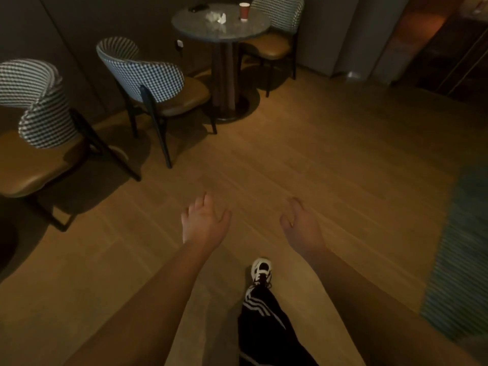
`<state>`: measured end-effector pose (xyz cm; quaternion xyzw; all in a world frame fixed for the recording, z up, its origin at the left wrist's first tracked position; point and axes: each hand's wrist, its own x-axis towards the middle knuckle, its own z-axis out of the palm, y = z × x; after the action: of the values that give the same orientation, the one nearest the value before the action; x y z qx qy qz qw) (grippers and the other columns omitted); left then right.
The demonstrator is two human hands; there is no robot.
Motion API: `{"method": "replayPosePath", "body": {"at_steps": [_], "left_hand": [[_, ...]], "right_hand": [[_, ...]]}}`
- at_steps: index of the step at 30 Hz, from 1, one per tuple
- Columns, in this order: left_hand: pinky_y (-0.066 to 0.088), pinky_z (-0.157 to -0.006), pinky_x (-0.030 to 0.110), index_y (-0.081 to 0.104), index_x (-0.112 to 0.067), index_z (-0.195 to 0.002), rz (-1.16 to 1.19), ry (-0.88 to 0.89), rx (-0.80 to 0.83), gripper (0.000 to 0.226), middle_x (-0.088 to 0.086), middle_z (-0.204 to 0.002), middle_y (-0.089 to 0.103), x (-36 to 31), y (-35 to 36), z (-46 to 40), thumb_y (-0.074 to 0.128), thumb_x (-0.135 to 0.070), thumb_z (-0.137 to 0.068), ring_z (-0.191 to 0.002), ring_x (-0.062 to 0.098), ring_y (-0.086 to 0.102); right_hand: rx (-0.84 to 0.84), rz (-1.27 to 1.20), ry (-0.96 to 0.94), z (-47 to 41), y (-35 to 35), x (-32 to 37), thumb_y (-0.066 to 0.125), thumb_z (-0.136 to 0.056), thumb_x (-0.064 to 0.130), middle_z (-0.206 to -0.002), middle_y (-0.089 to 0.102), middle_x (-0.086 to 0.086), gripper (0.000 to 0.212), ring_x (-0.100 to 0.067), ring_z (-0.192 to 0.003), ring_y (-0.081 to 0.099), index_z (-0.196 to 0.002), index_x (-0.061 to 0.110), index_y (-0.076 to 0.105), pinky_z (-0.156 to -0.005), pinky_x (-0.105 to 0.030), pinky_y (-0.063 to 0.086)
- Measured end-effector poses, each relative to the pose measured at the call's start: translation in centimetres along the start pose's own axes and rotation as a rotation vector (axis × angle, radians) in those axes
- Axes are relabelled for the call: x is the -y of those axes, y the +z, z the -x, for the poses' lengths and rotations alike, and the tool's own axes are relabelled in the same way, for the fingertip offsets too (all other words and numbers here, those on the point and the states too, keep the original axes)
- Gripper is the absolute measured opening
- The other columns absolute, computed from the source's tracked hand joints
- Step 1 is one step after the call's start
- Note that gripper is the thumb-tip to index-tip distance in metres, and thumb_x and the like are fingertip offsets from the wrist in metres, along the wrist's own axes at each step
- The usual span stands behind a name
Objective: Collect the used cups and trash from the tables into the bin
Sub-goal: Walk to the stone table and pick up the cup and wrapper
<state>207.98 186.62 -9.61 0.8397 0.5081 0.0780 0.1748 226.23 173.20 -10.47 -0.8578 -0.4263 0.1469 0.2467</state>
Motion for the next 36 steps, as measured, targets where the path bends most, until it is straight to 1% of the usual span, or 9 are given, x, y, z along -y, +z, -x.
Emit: {"method": "replayPosePath", "body": {"at_steps": [3,8,14,18,23,26,29,33,36], "left_hand": [[0.026,-0.105,0.045,0.028,-0.013,-0.144,-0.024,-0.009,-0.005,0.069,0.009,-0.146,0.038,-2.4,0.8,-10.4,0.038,-0.055,-0.091,-0.127,0.029,0.039],[0.024,-0.106,0.046,0.026,-0.014,-0.145,-0.018,-0.069,0.006,0.069,0.008,-0.147,0.036,-5.7,0.3,-26.1,0.038,-0.055,-0.09,-0.131,0.029,0.035],[0.023,-0.109,0.047,0.021,-0.017,-0.147,0.025,-0.09,-0.01,0.071,0.007,-0.15,0.032,-8.1,-0.3,-42.5,0.035,-0.057,-0.09,-0.134,0.027,0.032],[0.021,-0.109,0.047,0.021,-0.018,-0.147,0.056,-0.101,-0.033,0.071,0.005,-0.152,0.028,-8.1,0.3,-54.4,0.037,-0.056,-0.09,-0.137,0.024,0.027],[0.021,-0.11,0.047,0.022,-0.019,-0.147,0.106,-0.108,-0.061,0.071,0.004,-0.152,0.03,-6.4,0.3,-71.9,0.037,-0.057,-0.089,-0.139,0.022,0.026],[0.024,-0.109,0.047,0.026,-0.018,-0.145,0.086,-0.126,-0.042,0.07,0.005,-0.149,0.035,-5.8,-0.9,-82.2,0.036,-0.059,-0.089,-0.136,0.023,0.03],[0.028,-0.105,0.046,0.031,-0.018,-0.141,0.085,-0.091,-0.045,0.065,0.007,-0.142,0.042,-5.9,-2.7,-91.3,0.037,-0.057,-0.09,-0.13,0.025,0.038],[0.026,-0.109,0.046,0.026,-0.018,-0.146,0.133,-0.074,-0.054,0.067,0.005,-0.149,0.034,-7.0,-4.5,-101.6,0.039,-0.055,-0.091,-0.136,0.022,0.03],[0.025,-0.111,0.043,0.022,-0.017,-0.148,0.123,-0.059,-0.043,0.068,0.005,-0.152,0.03,-8.0,-4.7,-108.1,0.039,-0.053,-0.093,-0.139,0.02,0.026]], "right_hand": [[0.027,-0.015,0.002,-11.0,-0.6,-0.7,0.048,-0.097,0.026,-0.151,0.033,-0.009,0.052,-0.026,-0.135,0.035,-0.144,0.007,0.036,-0.109,-0.034,0.03],[0.065,-0.022,0.004,-28.2,-3.0,0.0,0.049,-0.096,0.024,-0.149,0.035,-0.011,0.051,-0.027,-0.135,0.035,-0.143,0.007,0.037,-0.11,-0.036,0.03],[0.069,-0.023,-0.026,-45.6,-4.1,1.3,0.05,-0.096,0.025,-0.149,0.036,-0.01,0.05,-0.026,-0.134,0.037,-0.142,0.01,0.039,-0.108,-0.035,0.032],[0.063,-0.047,-0.037,-57.5,-2.6,1.8,0.05,-0.097,0.027,-0.149,0.035,-0.01,0.049,-0.027,-0.134,0.036,-0.142,0.01,0.04,-0.107,-0.033,0.03],[0.024,-0.006,-0.028,-74.4,0.8,4.3,0.05,-0.096,0.033,-0.148,0.037,-0.008,0.049,-0.024,-0.133,0.038,-0.14,0.015,0.042,-0.107,-0.03,0.03],[0.034,-0.019,-0.01,-84.5,1.7,7.0,0.051,-0.095,0.035,-0.148,0.037,-0.007,0.049,-0.023,-0.134,0.037,-0.14,0.017,0.041,-0.108,-0.033,0.031],[0.031,-0.033,-0.004,-93.4,1.3,9.1,0.05,-0.095,0.036,-0.148,0.037,-0.005,0.05,-0.021,-0.134,0.037,-0.141,0.02,0.039,-0.107,-0.033,0.032],[-0.003,-0.05,-0.005,-103.1,0.2,11.0,0.052,-0.094,0.035,-0.146,0.041,-0.004,0.051,-0.02,-0.133,0.038,-0.141,0.019,0.04,-0.106,-0.033,0.033],[-0.008,-0.032,-0.021,-109.8,-0.4,11.5,0.054,-0.093,0.031,-0.145,0.043,-0.007,0.051,-0.022,-0.133,0.039,-0.141,0.015,0.042,-0.107,-0.032,0.031]]}}
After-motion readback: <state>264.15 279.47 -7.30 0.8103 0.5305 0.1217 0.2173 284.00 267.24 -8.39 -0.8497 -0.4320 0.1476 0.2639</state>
